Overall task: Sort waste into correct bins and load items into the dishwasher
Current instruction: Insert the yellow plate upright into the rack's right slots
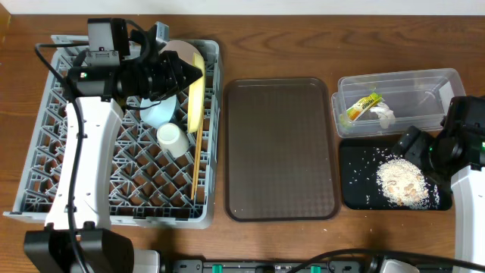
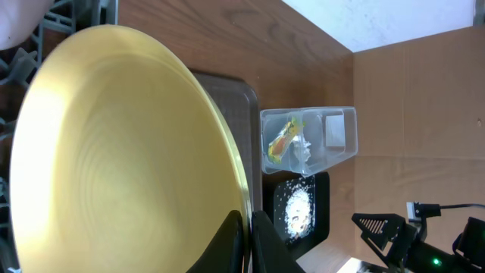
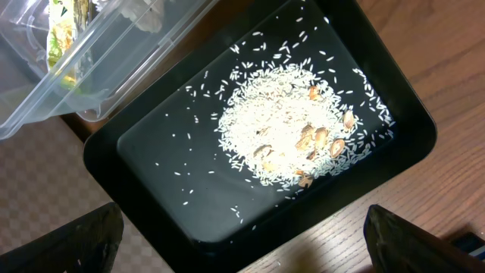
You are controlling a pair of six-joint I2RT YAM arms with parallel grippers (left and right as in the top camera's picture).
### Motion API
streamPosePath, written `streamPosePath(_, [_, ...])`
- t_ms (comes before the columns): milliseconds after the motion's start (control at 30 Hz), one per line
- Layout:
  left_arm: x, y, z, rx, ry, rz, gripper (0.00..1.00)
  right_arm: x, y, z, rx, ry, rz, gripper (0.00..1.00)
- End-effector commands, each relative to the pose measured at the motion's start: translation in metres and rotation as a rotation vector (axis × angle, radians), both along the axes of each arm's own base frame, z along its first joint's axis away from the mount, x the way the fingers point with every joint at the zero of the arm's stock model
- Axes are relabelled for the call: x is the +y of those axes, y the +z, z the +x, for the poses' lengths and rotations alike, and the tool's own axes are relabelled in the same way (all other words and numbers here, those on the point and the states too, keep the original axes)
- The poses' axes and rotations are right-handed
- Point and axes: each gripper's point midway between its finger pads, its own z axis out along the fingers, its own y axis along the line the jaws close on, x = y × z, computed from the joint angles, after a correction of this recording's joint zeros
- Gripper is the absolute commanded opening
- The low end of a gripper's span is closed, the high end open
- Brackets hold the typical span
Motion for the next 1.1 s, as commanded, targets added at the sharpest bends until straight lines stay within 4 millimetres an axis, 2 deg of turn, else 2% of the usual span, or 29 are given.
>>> streamPosePath(0, [0.000, -0.004, 0.004, 0.033, 0.023, -0.023, 0.07, -0.005, 0.006, 0.001, -0.018, -0.020, -0.010, 0.99])
streamPosePath(167, [0.003, 0.002, 0.013, 0.002, 0.049, -0.038, 0.08, -0.005, 0.006, 0.001, -0.017, -0.020, -0.010, 0.99])
streamPosePath(467, [0.002, -0.004, 0.009, 0.030, 0.047, -0.039, 0.08, -0.005, 0.006, 0.001, -0.018, -0.020, -0.010, 0.99])
streamPosePath(733, [0.003, -0.023, 0.007, 0.065, 0.055, -0.029, 0.08, -0.005, 0.006, 0.001, -0.017, -0.020, -0.010, 0.99])
streamPosePath(933, [0.013, -0.052, 0.008, 0.109, 0.098, 0.031, 0.08, -0.005, 0.006, 0.001, -0.017, -0.020, -0.010, 0.99])
streamPosePath(1067, [0.029, -0.069, 0.012, 0.111, 0.155, 0.133, 0.08, -0.005, 0.006, 0.001, -0.017, -0.020, -0.010, 0.99])
